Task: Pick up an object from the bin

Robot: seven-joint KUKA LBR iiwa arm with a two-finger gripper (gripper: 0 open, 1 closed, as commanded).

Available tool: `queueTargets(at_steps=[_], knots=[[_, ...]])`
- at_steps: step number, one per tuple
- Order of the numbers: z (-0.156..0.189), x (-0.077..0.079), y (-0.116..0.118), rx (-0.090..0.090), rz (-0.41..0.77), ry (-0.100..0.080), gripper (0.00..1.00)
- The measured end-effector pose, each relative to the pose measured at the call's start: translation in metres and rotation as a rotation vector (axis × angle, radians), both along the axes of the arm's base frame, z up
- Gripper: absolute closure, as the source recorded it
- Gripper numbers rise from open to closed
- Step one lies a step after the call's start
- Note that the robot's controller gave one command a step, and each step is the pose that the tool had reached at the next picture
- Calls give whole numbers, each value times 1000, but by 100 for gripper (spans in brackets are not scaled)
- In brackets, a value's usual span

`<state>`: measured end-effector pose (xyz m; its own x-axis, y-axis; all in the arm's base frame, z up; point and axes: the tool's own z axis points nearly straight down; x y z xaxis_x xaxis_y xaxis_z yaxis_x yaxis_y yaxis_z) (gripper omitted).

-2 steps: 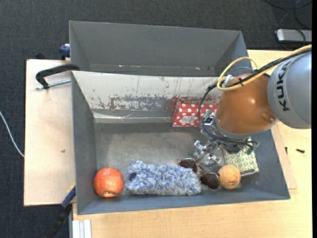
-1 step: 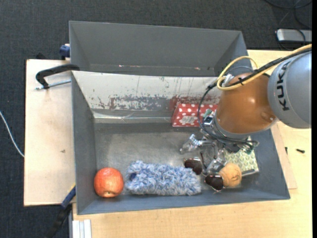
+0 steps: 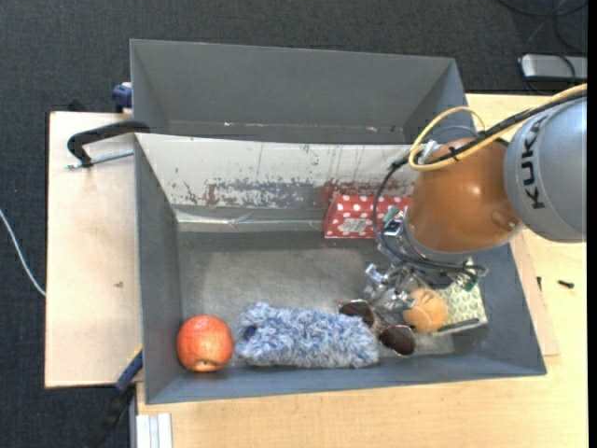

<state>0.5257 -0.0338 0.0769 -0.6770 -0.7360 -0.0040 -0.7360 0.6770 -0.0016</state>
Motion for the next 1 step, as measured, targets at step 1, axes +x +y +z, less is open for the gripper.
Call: queueTargets(at_steps=[1], knots=[[0, 0, 0, 0, 0, -1, 0]])
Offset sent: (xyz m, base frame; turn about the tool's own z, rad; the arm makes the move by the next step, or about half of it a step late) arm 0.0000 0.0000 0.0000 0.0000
